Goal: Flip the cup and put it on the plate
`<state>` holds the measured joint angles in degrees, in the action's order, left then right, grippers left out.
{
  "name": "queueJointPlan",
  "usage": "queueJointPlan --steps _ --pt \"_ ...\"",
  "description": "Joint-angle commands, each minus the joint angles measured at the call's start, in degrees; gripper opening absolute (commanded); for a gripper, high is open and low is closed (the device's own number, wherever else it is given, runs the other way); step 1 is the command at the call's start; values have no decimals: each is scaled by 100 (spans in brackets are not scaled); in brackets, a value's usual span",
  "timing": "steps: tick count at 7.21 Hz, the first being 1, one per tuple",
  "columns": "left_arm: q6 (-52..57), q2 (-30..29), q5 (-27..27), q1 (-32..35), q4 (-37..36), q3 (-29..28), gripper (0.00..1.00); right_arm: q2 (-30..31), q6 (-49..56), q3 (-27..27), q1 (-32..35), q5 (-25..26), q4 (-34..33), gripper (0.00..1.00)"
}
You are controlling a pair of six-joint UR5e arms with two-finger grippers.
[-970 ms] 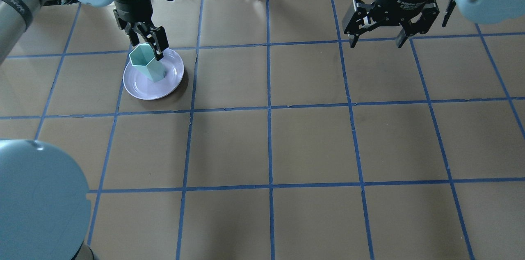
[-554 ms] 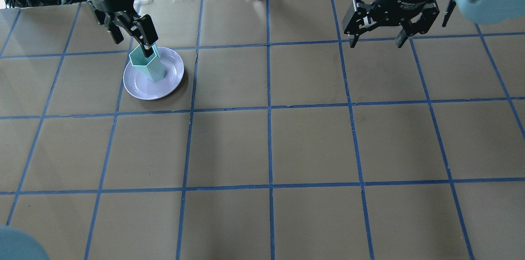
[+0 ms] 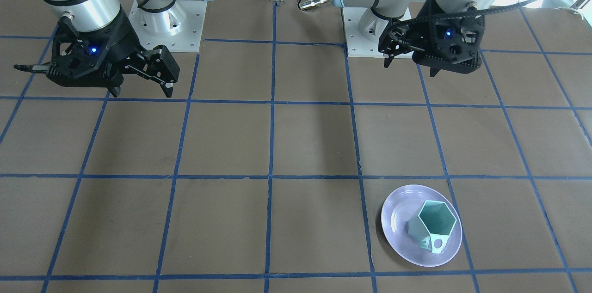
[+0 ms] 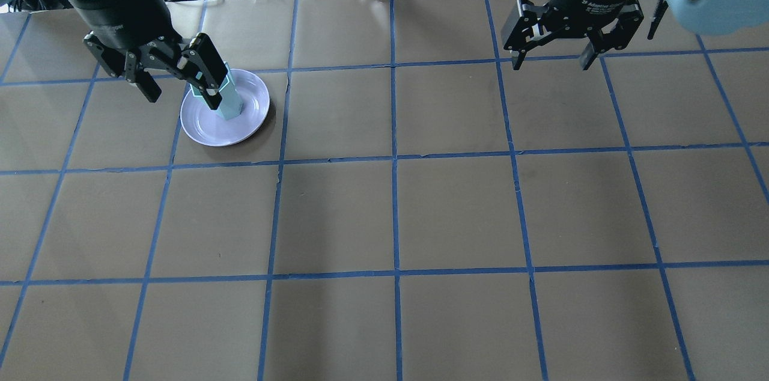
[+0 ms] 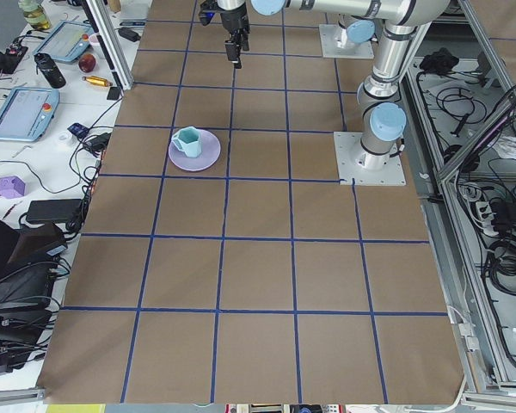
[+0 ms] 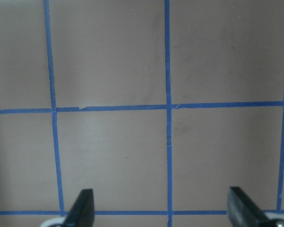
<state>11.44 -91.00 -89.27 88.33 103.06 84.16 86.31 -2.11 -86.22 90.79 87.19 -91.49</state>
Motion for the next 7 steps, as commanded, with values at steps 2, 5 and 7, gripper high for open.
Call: queueJointPlan --steps 2,5,7 --pt "-327 723 164 0 -661 1065 100 0 0 0 0 0 0 100" --pt "-537 952 120 -88 -981 1208 100 0 0 0 0 0 0 100" --pt "-889 944 -98 -115 -1007 1182 100 0 0 0 0 0 0 100"
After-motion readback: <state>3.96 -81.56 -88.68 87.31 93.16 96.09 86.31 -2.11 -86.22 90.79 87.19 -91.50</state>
